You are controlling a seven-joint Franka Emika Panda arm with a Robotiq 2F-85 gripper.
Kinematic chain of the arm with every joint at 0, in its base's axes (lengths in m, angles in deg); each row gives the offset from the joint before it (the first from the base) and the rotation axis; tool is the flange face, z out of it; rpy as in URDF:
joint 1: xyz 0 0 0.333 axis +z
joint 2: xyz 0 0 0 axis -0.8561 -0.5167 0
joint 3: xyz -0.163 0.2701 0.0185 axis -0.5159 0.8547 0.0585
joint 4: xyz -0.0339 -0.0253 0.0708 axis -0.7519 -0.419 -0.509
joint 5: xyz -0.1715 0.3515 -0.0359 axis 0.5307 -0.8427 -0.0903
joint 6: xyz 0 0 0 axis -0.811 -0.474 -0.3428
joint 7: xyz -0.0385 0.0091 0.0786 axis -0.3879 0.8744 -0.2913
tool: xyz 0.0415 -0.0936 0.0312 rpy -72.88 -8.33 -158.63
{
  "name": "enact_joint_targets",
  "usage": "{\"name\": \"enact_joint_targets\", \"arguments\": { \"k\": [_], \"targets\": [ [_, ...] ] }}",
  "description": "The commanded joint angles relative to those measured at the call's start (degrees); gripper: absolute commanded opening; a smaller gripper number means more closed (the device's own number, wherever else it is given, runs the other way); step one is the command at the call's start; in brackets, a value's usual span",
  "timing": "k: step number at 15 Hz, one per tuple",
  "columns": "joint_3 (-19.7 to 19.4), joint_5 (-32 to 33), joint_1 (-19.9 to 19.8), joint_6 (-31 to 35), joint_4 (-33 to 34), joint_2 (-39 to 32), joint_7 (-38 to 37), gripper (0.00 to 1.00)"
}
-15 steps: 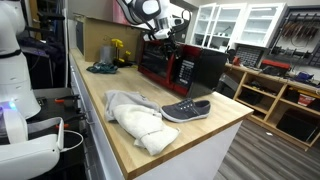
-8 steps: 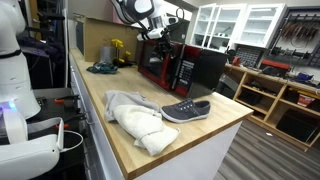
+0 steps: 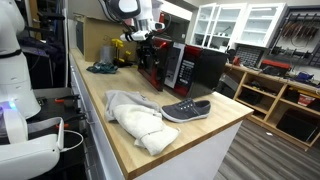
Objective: Open the microwave door
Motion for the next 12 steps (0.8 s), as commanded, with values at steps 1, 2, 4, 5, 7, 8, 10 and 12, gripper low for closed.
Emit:
{"name": "enact_joint_targets", "arguments": {
  "k": [1,2,4,5,7,8,10,12],
  "targets": [
    [-1.29,-3.75,3.33,-4.92,-1.42,4.91,8.06,1.0],
    [-2.61,-5.0,3.59,-5.46,-2.48,6.71,12.02,1.0],
    [-4.64,-8.76,5.29,-7.55,-2.99,9.4,19.49,1.0],
    [-5.87,-10.81,6.13,-9.17,-3.2,10.93,23.49,1.0],
    [-8.64,-14.76,7.69,-13.79,-3.22,14.28,31.84,1.0],
    [-9.84,-16.36,8.2,-16.45,-2.97,15.79,35.29,1.0],
    [-12.06,-18.91,8.88,-22.91,-1.72,18.76,41.45,1.0],
    [-13.55,-19.61,8.19,-29.44,-0.42,21.25,45.1,1.0]
  ]
}}
